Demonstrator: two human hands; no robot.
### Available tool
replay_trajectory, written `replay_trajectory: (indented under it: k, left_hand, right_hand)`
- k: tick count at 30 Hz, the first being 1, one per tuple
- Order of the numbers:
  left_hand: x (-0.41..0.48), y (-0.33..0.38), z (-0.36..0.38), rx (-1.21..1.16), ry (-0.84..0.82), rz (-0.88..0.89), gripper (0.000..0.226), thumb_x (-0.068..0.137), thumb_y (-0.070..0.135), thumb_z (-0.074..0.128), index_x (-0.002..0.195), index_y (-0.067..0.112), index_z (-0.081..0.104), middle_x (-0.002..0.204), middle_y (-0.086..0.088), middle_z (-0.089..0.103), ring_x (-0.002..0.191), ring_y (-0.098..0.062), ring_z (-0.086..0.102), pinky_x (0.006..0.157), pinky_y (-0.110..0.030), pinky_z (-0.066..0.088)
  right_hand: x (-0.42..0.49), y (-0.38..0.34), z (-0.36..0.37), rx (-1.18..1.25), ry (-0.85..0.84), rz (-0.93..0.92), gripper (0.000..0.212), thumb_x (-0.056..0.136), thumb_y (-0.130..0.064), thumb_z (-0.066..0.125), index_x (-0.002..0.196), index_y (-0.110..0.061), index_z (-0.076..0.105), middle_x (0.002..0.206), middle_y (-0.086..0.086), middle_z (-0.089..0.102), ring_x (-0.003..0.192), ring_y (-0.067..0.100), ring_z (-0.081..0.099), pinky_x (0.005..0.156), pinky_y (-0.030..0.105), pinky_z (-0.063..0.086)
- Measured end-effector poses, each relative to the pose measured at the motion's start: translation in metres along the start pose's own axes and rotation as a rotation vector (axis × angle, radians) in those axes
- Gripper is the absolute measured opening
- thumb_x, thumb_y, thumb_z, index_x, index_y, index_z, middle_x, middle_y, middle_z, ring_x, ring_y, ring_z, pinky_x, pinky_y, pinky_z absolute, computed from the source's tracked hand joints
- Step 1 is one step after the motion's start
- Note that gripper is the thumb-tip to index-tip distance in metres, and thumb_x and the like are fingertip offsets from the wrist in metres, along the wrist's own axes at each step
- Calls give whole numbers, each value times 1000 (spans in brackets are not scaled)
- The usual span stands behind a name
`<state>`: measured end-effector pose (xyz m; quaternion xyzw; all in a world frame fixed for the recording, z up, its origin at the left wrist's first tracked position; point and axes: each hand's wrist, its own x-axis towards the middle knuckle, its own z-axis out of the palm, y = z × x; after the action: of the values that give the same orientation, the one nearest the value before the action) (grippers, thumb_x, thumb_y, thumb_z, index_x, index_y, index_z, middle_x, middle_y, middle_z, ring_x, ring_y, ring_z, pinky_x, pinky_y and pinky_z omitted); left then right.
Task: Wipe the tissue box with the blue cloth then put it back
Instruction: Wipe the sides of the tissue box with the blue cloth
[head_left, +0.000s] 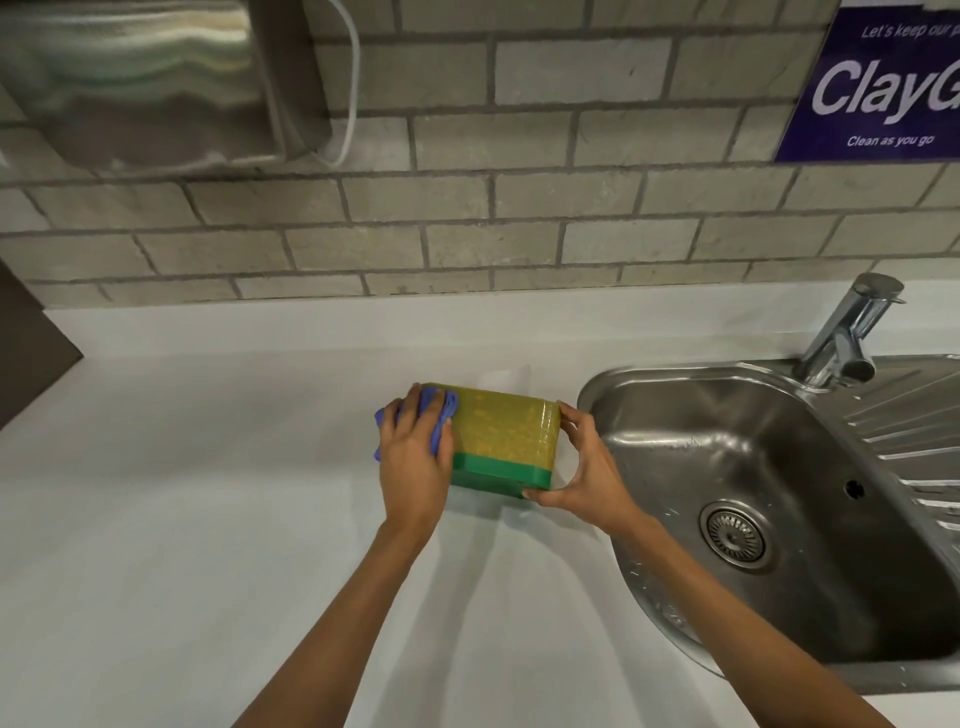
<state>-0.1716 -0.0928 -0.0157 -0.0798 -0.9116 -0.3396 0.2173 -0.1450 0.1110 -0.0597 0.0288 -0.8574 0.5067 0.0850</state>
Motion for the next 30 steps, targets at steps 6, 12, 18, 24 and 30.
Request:
replay_trajectory:
  k: [6,12,18,24,30]
  left_hand:
    - [-12,40,21,138,-144,284,39,87,17,56,124,8,61,135,-16,56,127,-39,49,104,-51,41]
    - [-19,25,14,286,-46,416,43,80,23,65,122,15,64,131,-16,61,120,-40,56,93,-58,46]
    - [-18,-5,-11,-187,31,-198,44,96,24,44,138,12,42,134,-13,54,119,-30,51,93,-28,39]
    - [-35,-27,-29,-261,-127,-604,36,95,32,44,125,12,46,102,-12,63,82,-24,54,74,-35,48]
    - [-48,-33,-18,-499,-196,-768,34,95,27,48,120,3,49,104,-13,57,87,-27,55,66,-33,48]
  right_hand:
    - [-1,0,2,-19,33,-22,106,49,-31,85,137,-21,27,132,-7,44,123,5,44,99,15,37]
    - [-11,1,0,-67,48,-44,105,48,-27,85,136,-24,27,131,-14,40,124,4,43,97,-1,31]
    - [-28,-8,6,-135,46,-120,105,58,-13,86,140,-16,21,148,-4,26,134,12,35,99,-5,25]
    - [-63,-10,3,-145,-33,-89,96,67,-46,77,141,-35,16,159,-7,3,144,12,21,112,30,29]
    - [-88,-4,18,-85,68,-120,58,88,-27,58,133,-36,22,155,8,22,140,23,34,111,26,33]
